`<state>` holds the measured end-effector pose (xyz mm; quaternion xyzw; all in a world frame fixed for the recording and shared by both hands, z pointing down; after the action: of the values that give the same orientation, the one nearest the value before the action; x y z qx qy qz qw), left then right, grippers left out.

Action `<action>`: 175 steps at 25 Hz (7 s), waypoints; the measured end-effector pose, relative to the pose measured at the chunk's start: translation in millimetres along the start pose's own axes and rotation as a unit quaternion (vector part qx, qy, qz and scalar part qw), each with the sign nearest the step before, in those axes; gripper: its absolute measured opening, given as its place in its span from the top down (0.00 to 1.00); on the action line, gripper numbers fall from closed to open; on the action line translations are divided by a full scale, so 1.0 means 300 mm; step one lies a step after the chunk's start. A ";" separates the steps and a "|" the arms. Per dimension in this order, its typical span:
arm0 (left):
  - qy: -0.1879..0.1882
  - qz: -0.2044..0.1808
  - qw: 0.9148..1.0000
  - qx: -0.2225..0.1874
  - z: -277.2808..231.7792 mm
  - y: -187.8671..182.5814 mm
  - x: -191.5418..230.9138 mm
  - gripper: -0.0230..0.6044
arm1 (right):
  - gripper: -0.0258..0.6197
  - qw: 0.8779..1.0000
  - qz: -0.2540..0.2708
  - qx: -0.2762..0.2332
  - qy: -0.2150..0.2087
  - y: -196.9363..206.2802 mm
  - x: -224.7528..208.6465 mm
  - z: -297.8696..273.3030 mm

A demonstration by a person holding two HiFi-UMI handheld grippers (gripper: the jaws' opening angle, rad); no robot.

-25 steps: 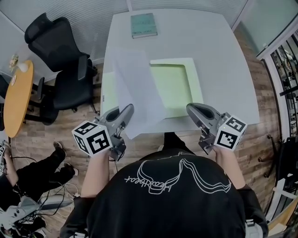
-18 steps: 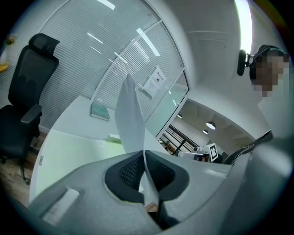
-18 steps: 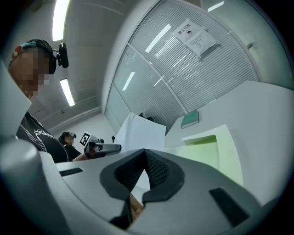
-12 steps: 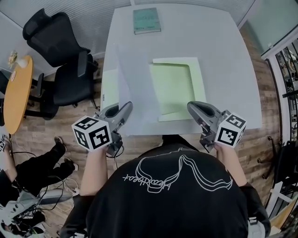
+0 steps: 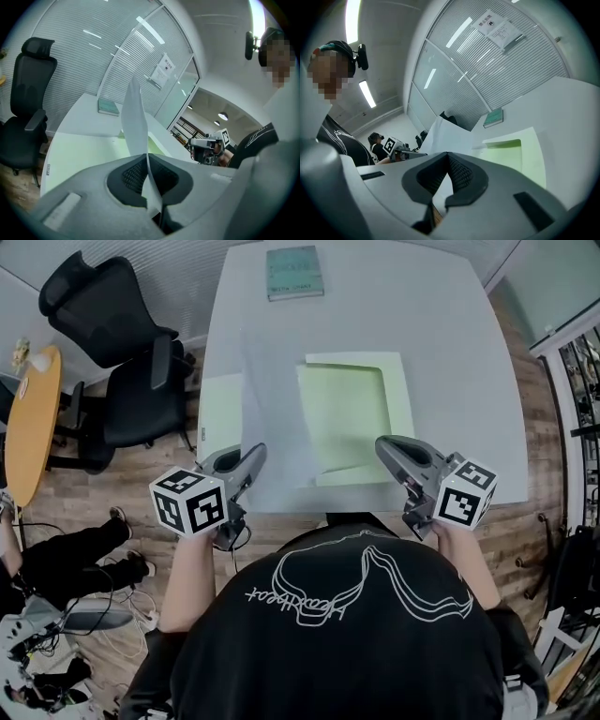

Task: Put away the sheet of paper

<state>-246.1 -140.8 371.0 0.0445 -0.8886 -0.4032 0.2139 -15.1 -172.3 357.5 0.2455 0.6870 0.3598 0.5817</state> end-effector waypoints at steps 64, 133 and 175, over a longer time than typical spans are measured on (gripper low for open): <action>0.001 0.099 0.990 0.099 -0.335 0.242 0.118 0.95 | 0.95 0.999 -0.045 0.014 0.020 0.051 -0.126 0.009; 0.105 0.043 0.967 0.226 -0.647 0.295 -0.110 0.93 | 0.95 0.992 -0.102 -0.030 0.062 0.114 -0.213 0.107; 0.054 -0.005 0.998 0.010 -0.217 0.111 -0.110 0.87 | 0.95 0.999 -0.043 -0.028 0.000 0.138 -0.010 0.037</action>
<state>-186.2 -155.5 422.2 0.0729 -0.8795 -0.3923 0.2593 -7.1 -146.5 390.9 0.1992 0.6866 0.3535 0.6033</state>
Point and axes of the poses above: the fingertips, and each gripper's own axes: z backward along the fingers, x to its left, y out of its underside, the point moved 3 cm from there along z, backward along the fingers, and after that the axes turned 13 degrees about -y, right-handed, at the moved point
